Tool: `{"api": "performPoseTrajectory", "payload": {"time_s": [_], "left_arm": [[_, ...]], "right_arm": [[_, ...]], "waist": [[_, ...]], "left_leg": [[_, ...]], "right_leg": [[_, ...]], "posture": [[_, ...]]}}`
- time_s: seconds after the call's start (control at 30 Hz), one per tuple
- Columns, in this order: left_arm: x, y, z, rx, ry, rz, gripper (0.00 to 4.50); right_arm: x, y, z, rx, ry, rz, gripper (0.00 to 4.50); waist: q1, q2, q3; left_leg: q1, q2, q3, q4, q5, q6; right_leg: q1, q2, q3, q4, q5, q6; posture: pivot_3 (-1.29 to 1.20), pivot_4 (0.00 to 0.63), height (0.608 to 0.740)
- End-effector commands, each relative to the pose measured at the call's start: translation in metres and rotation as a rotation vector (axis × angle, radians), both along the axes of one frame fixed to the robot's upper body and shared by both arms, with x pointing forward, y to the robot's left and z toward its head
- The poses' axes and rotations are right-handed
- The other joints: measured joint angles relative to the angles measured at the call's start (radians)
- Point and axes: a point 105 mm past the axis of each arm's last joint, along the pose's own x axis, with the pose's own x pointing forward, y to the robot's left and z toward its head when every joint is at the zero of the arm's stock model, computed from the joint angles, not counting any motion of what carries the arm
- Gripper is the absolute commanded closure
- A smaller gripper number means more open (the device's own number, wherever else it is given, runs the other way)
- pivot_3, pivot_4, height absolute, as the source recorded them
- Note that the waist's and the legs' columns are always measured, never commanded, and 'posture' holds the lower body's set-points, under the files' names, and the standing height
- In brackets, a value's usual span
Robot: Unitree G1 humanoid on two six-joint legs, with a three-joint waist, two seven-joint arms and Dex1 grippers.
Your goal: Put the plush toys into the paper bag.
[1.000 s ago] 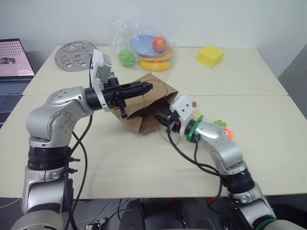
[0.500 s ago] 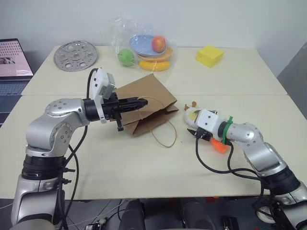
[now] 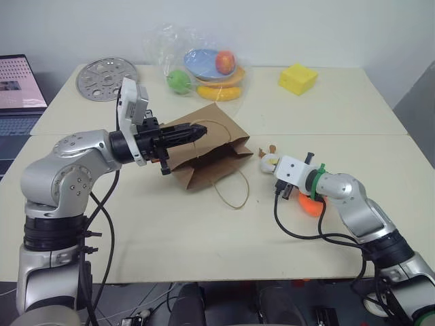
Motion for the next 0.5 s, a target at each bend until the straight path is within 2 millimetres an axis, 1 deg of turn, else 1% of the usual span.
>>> {"api": "performPoseTrajectory", "payload": {"time_s": [0.03, 0.07, 0.13, 0.2, 0.27, 0.3, 0.33, 0.43, 0.5], "left_arm": [[-0.010, 0.003, 0.013, 0.000, -0.049, -0.020, 4.50], [-0.010, 0.003, 0.014, -0.001, -0.050, -0.018, 4.50], [-0.009, 0.002, 0.015, -0.011, -0.053, -0.017, 4.50], [-0.010, 0.001, 0.016, -0.016, -0.053, -0.021, 4.50], [-0.011, 0.000, 0.015, -0.011, -0.049, -0.031, 4.50], [-0.011, 0.000, 0.015, -0.013, -0.049, -0.034, 4.50], [-0.011, 0.000, 0.016, -0.014, -0.049, -0.034, 4.50], [-0.011, 0.000, 0.016, -0.014, -0.049, -0.038, 4.50], [-0.011, -0.001, 0.017, -0.016, -0.051, -0.040, 4.50]], "right_arm": [[-0.029, 0.007, 0.036, 0.037, 0.040, 0.146, 4.48], [-0.036, 0.009, 0.042, 0.060, 0.069, 0.174, 4.48], [-0.056, 0.021, 0.062, 0.137, 0.138, 0.257, 4.48], [-0.066, 0.030, 0.071, 0.175, 0.178, 0.306, 4.48], [-0.061, 0.051, 0.074, 0.248, 0.166, 0.321, 4.48], [-0.054, 0.063, 0.073, 0.266, 0.150, 0.319, 4.48], [-0.049, 0.070, 0.072, 0.273, 0.138, 0.314, 4.48], [-0.037, 0.084, 0.070, 0.292, 0.116, 0.287, 4.48], [-0.018, 0.109, 0.064, 0.310, 0.095, 0.261, 4.48]], "waist": [[0.003, 0.000, 0.000], [0.004, 0.000, 0.000], [0.005, 0.000, 0.000], [0.003, 0.000, 0.000], [0.000, -0.001, 0.000], [-0.003, -0.001, 0.000], [-0.004, -0.001, 0.000], [-0.001, -0.001, 0.000], [0.001, -0.001, 0.000]], "left_leg": [[0.000, 0.000, -0.001, 0.000, 0.000, 0.000], [0.000, 0.000, -0.001, 0.000, 0.000, 0.000], [0.000, 0.000, -0.002, 0.000, 0.000, 0.000], [0.000, 0.000, -0.002, 0.000, 0.000, 0.000], [0.000, 0.000, -0.002, 0.001, 0.000, 0.000], [0.001, 0.001, -0.002, 0.001, 0.000, 0.000], [0.001, 0.001, -0.001, 0.001, 0.000, 0.000], [0.001, 0.001, -0.001, 0.001, 0.000, 0.000], [0.001, 0.000, -0.001, 0.001, 0.000, 0.000]], "right_leg": [[0.000, 0.000, 0.000, 0.000, 0.000, 0.000], [0.000, 0.000, -0.001, 0.000, 0.000, 0.000], [0.001, 0.000, -0.002, 0.000, 0.000, 0.000], [0.001, 0.000, -0.002, 0.000, 0.000, 0.000], [0.001, 0.000, -0.002, 0.000, 0.000, 0.000], [0.001, 0.000, -0.002, 0.000, 0.000, 0.000], [0.001, 0.000, -0.001, 0.000, 0.000, 0.000], [0.001, 0.000, -0.001, 0.001, 0.000, 0.000], [0.001, 0.000, -0.001, 0.000, 0.000, 0.000]], "posture": [[0.00, 0.150, 0.740], [0.00, 0.150, 0.740], [0.00, 0.150, 0.740], [0.00, 0.150, 0.740], [0.00, 0.150, 0.740], [0.00, 0.150, 0.740], [0.00, 0.150, 0.740], [0.00, 0.150, 0.740], [0.00, 0.150, 0.740]]}}
